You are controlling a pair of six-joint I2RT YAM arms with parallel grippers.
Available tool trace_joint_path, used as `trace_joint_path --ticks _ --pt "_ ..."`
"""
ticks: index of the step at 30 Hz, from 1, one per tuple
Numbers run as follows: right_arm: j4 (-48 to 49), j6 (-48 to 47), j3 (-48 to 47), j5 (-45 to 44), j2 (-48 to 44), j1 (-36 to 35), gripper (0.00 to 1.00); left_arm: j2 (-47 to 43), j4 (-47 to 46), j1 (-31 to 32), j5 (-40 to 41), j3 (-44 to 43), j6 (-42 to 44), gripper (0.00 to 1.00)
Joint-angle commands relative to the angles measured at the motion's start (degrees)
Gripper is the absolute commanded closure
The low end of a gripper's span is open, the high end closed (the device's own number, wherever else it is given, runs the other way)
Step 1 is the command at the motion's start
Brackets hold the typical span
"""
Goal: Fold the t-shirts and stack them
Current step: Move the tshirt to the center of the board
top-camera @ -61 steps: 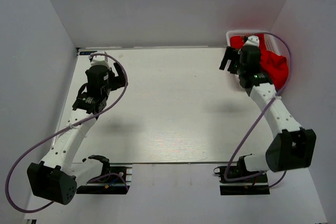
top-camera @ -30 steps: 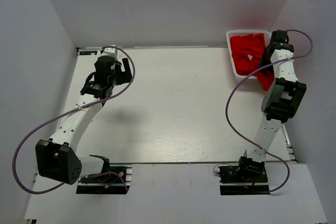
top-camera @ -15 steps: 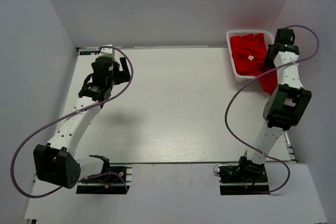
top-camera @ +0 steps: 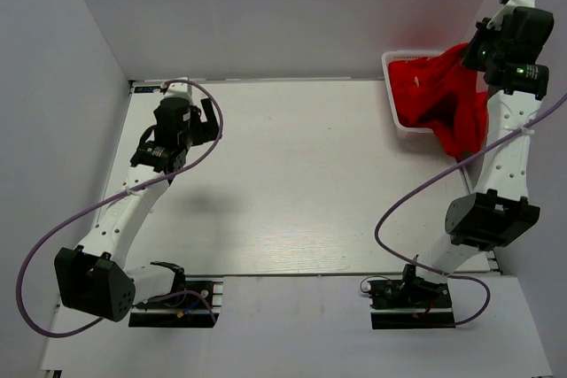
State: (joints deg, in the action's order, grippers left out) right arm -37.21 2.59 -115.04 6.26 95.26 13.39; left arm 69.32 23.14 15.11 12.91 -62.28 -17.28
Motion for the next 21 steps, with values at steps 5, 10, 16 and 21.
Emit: trace_joint_path --ticks 5,10,16,21 --pt "13.11 4.34 -10.81 19.39 -5.08 -1.52 1.00 -2.96 2.70 -0.26 -1.74 -0.91 -2.59 0.00" --pt "29.17 14.01 -12.13 33.45 -5.97 -2.84 1.00 -4.10 2.70 -0.26 -2.97 -0.38 -3.11 0.00" --pt "52.72 35.27 -15.37 45.05 -1.84 -5.39 1.00 -5.77 1.65 -0.26 -4.81 -0.91 -2.42 0.00" --pt "54.08 38.02 -20.40 44.28 0.98 -10.13 1.00 -5.25 4.72 -0.26 -4.82 -7.23 -1.88 0.00"
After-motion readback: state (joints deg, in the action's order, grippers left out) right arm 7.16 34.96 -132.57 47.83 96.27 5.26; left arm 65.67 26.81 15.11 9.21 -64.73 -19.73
